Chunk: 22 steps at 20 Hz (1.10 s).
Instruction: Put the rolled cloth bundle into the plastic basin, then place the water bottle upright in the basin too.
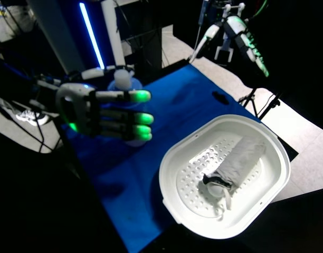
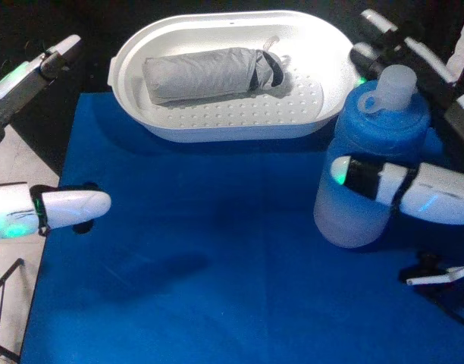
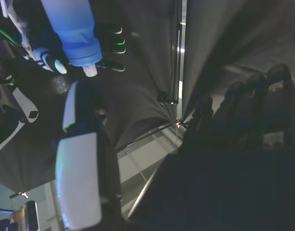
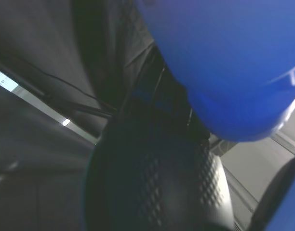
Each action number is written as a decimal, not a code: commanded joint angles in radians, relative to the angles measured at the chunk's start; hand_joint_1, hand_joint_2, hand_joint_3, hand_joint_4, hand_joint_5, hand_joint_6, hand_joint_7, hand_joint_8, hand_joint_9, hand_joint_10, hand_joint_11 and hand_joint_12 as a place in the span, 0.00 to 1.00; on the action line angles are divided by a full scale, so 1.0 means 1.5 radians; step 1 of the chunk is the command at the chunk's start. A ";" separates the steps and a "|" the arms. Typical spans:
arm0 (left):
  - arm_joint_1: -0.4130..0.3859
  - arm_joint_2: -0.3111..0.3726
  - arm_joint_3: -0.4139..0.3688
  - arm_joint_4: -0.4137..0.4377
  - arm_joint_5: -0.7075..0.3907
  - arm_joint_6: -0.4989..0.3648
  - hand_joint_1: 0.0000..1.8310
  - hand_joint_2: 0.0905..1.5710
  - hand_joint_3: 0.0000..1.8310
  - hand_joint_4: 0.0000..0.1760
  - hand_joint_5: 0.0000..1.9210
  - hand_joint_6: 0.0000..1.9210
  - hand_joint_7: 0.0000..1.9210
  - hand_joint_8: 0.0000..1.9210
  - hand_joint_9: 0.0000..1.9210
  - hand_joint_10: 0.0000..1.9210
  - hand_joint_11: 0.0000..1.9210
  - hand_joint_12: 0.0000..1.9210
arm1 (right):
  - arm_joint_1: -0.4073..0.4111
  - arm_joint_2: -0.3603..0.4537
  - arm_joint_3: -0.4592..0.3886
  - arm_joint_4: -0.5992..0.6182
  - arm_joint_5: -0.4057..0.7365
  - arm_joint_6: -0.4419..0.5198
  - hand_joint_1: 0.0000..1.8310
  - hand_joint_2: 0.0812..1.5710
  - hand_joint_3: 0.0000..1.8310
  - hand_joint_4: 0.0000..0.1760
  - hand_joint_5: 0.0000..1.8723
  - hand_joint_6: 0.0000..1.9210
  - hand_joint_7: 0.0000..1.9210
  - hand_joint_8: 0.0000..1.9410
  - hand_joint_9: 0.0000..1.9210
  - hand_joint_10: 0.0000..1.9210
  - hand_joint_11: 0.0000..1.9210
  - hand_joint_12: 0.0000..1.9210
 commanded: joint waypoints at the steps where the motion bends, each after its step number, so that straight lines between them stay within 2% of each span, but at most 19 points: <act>1: -0.003 -0.005 0.001 -0.002 -0.087 -0.005 0.40 0.52 0.00 1.00 0.00 0.00 0.00 0.00 0.00 0.00 0.00 0.00 | 0.010 -0.005 0.009 -0.019 0.056 0.023 0.59 0.65 0.00 0.35 0.22 0.00 0.27 0.00 0.28 0.01 0.15 0.49; 3: -0.002 -0.005 0.001 -0.002 -0.088 -0.008 0.39 0.52 0.00 1.00 0.00 0.00 0.00 0.00 0.00 0.00 0.00 0.00 | 0.010 -0.011 0.025 -0.019 0.055 0.061 0.62 0.67 0.00 0.08 0.29 0.00 0.32 0.01 0.35 0.02 0.24 0.44; 4: -0.001 -0.005 0.001 -0.002 -0.088 -0.010 0.39 0.52 0.00 1.00 0.00 0.00 0.00 0.00 0.00 0.00 0.00 0.00 | 0.010 -0.011 0.026 -0.019 0.053 0.061 0.63 0.68 0.00 0.00 0.33 0.01 0.36 0.01 0.40 0.03 0.29 0.44; 6: 0.004 -0.005 -0.001 -0.003 -0.093 -0.012 0.39 0.51 0.00 1.00 0.00 0.00 0.00 0.00 0.00 0.00 0.00 0.00 | 0.010 -0.008 0.027 -0.020 0.047 0.061 0.61 0.71 0.00 0.00 0.39 0.01 0.42 0.03 0.46 0.07 0.33 0.51; 7: 0.008 -0.005 -0.003 -0.005 -0.096 -0.013 0.38 0.51 0.00 1.00 0.00 0.00 0.00 0.00 0.00 0.00 0.00 0.00 | 0.009 -0.004 0.028 -0.020 0.046 0.061 0.63 0.80 0.00 0.00 0.33 0.72 0.41 0.75 0.38 0.40 0.30 0.64; 9: 0.009 -0.006 -0.004 -0.006 -0.096 -0.013 0.39 0.51 0.00 1.00 0.00 0.00 0.00 0.00 0.00 0.00 0.00 0.00 | 0.009 0.001 0.028 -0.022 0.045 0.061 0.64 0.79 0.00 0.00 0.34 0.69 0.43 0.73 0.40 0.47 0.32 0.66; 10: 0.009 -0.007 -0.004 -0.006 -0.096 -0.013 0.38 0.50 0.00 1.00 0.00 0.00 0.00 0.00 0.00 0.00 0.00 0.00 | 0.009 0.004 0.028 -0.023 0.045 0.061 0.64 0.78 0.00 0.00 0.37 0.67 0.43 0.71 0.43 0.47 0.40 0.66; 11: 0.009 -0.008 -0.004 -0.007 -0.096 -0.014 0.38 0.50 0.00 1.00 0.00 0.00 0.00 0.00 0.00 0.00 0.00 0.00 | 0.009 0.007 0.028 -0.024 0.045 0.061 0.64 0.77 0.00 0.00 0.39 0.65 0.43 0.70 0.44 0.48 0.42 0.68; 14: 0.009 -0.009 -0.004 -0.008 -0.096 -0.014 0.38 0.51 0.00 1.00 0.00 0.00 0.00 0.00 0.00 0.00 0.00 0.00 | 0.010 0.011 0.037 -0.029 0.045 0.061 0.66 0.73 0.00 0.00 0.46 0.52 0.48 0.65 0.48 0.54 0.47 0.75; 15: 0.009 -0.009 -0.004 -0.008 -0.096 -0.014 0.38 0.51 0.00 1.00 0.00 0.00 0.00 0.00 0.00 0.00 0.00 0.00 | 0.014 0.015 0.041 -0.030 0.045 0.061 0.67 0.72 0.00 0.00 0.46 0.51 0.50 0.64 0.50 0.55 0.48 0.76; 16: 0.009 -0.010 -0.003 -0.008 -0.095 -0.014 0.37 0.51 0.00 1.00 0.00 0.00 0.00 0.00 0.00 0.00 0.00 0.00 | 0.029 0.019 0.048 -0.034 0.041 0.061 0.68 0.72 0.00 0.00 0.46 0.49 0.51 0.64 0.53 0.59 0.51 0.77; 19: 0.013 -0.009 -0.004 -0.010 -0.096 -0.014 0.37 0.51 0.00 1.00 0.00 0.00 0.00 0.00 0.00 0.00 0.00 0.00 | 0.100 0.027 0.076 -0.064 -0.011 0.060 0.69 0.71 0.00 0.00 0.49 0.45 0.52 0.63 0.53 0.61 0.52 0.80; 22: 0.013 -0.010 -0.003 -0.009 -0.095 -0.014 0.36 0.52 0.00 1.00 0.00 0.00 0.00 0.00 0.00 0.00 0.00 0.00 | 0.153 0.026 0.096 -0.096 -0.043 0.053 0.69 0.71 0.00 0.00 0.49 0.43 0.52 0.63 0.57 0.70 0.56 0.85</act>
